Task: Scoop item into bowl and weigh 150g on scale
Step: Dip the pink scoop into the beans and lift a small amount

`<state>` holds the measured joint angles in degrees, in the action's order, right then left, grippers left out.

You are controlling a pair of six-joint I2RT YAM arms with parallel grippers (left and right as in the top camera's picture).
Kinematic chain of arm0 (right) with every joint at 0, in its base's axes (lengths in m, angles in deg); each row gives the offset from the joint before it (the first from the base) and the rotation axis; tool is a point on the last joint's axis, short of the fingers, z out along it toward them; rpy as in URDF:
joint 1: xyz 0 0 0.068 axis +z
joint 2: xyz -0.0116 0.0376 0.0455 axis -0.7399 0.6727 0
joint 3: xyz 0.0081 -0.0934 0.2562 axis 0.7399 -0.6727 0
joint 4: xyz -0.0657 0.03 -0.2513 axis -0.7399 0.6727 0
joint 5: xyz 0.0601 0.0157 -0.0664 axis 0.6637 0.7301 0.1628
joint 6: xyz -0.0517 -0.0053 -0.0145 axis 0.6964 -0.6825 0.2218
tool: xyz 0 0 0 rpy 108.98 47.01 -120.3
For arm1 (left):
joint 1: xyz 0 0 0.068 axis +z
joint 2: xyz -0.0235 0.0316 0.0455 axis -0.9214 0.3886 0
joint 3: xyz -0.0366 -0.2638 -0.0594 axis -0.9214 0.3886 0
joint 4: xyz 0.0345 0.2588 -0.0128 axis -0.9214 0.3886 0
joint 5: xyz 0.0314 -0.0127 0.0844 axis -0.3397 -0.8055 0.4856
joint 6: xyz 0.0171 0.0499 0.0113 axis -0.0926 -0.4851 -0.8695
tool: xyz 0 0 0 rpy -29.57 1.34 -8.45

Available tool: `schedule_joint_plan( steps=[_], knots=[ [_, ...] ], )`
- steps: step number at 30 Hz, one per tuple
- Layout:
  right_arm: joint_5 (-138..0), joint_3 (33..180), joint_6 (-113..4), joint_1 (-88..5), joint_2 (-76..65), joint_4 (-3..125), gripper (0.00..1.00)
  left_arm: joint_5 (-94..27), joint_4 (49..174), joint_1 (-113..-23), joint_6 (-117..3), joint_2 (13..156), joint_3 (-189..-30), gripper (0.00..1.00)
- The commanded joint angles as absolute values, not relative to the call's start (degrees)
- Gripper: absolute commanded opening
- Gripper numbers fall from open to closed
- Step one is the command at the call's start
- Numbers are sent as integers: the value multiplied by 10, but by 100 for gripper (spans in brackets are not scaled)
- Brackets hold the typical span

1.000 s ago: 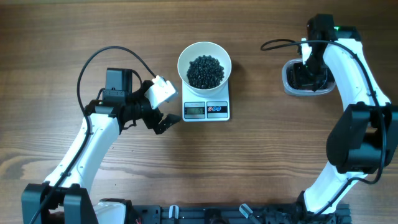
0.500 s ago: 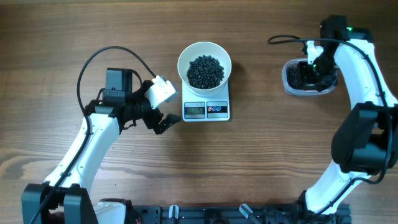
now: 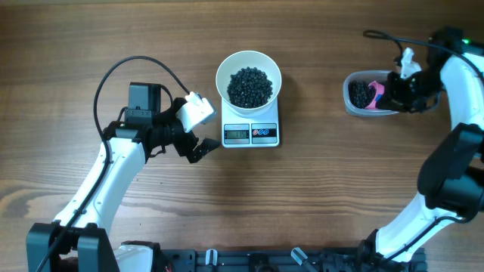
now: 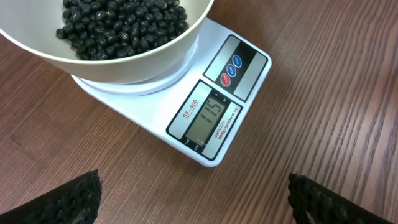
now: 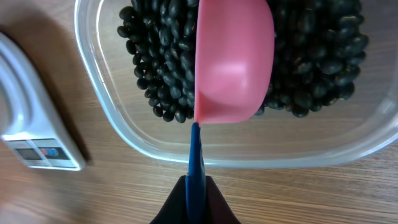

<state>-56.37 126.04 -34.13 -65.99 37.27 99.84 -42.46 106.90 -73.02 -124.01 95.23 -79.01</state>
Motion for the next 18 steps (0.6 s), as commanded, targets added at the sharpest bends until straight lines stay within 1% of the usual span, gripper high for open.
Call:
schedule_joint_plan(
  steps=[1,10,18],
  knots=[
    [-490,1257,-303,-691,381,1008,4,-437,1067,-731,-1239,957,-784,100],
    [-411,1257,-238,-745,381,1033,4,-437,1067,-731,-1239,957,-784,100],
    [-334,1257,-208,-750,381,1039,4,-437,1067,-731,-1239,957,-784,100]
  ],
)
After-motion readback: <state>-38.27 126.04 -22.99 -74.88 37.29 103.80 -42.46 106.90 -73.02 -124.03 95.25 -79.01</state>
